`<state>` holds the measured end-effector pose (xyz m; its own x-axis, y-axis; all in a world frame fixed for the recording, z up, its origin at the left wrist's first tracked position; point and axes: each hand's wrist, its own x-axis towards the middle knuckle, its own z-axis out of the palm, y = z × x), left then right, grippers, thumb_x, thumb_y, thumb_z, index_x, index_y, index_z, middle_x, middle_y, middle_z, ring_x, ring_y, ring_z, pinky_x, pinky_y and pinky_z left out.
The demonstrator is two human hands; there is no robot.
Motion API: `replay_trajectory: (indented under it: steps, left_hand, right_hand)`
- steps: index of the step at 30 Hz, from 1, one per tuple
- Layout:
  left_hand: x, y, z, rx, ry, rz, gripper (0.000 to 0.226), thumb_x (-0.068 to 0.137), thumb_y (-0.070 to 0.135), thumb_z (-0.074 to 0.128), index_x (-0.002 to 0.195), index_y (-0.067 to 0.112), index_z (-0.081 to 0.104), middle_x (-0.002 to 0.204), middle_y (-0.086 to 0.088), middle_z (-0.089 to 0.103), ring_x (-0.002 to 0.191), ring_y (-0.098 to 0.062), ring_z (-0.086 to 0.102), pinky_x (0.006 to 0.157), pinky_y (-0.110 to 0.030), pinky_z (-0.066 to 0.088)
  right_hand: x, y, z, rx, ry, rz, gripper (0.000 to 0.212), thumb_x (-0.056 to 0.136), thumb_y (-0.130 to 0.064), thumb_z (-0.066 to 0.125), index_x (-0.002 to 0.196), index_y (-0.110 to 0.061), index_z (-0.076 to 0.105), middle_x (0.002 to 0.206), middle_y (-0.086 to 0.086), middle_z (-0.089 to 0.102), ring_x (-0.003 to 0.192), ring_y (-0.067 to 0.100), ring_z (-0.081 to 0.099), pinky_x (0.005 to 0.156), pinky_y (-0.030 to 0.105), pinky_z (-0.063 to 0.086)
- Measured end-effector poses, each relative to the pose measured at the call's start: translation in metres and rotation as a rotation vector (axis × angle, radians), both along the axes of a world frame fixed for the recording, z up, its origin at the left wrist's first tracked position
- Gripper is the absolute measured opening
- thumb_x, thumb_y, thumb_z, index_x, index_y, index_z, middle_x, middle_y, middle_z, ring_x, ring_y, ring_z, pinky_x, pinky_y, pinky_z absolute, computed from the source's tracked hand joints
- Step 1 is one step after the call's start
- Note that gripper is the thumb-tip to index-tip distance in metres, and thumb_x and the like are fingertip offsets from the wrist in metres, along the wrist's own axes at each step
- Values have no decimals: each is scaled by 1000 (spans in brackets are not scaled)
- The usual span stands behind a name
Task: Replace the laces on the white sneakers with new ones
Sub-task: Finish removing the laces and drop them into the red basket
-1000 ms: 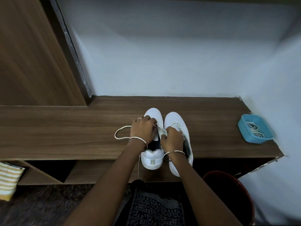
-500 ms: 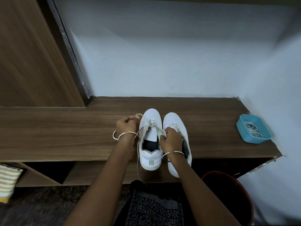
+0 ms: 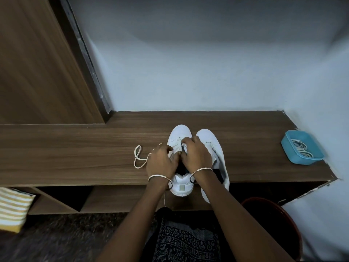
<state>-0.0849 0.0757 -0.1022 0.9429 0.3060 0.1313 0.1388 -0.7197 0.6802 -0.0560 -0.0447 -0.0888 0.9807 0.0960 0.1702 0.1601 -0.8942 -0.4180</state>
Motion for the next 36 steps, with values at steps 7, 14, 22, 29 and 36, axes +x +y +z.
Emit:
replay_trajectory:
  steps: [7,14,22,29,36]
  left_hand:
    - [-6,-11,-1,212,-1,-64,22,90,38,55,95,20,64,88,-6,70,87,-32,66,69,-38,53]
    - [-5,-11,-1,188,16,38,15,92,25,49,95,11,54,89,-14,66,87,-39,63,62,-37,38]
    - [-9,-15,-1,203,16,76,19,94,27,50,100,10,57,90,-17,68,87,-41,65,65,-41,46]
    - [-9,-14,-3,201,27,70,19,94,28,51,101,12,56,90,-14,68,87,-39,65,66,-42,51]
    - [-11,-16,-1,240,41,69,19,95,29,50,103,12,54,94,-13,67,89,-38,66,67,-41,49]
  right_hand:
    - [20,8,3,-202,-11,80,23,90,-1,52,110,-11,58,117,9,55,107,31,56,64,37,45]
    - [25,11,3,-145,-57,-3,21,93,-10,49,114,-10,52,101,15,66,92,41,64,63,37,36]
    - [39,-15,9,505,278,-402,26,82,-20,55,103,-9,65,99,9,68,93,31,61,80,29,46]
    - [24,10,-1,-40,-36,55,16,83,-16,61,97,-19,69,119,0,57,115,26,48,85,42,46]
    - [30,-1,12,-60,-10,-115,15,88,-12,58,90,-24,67,108,-4,60,113,25,49,83,39,36]
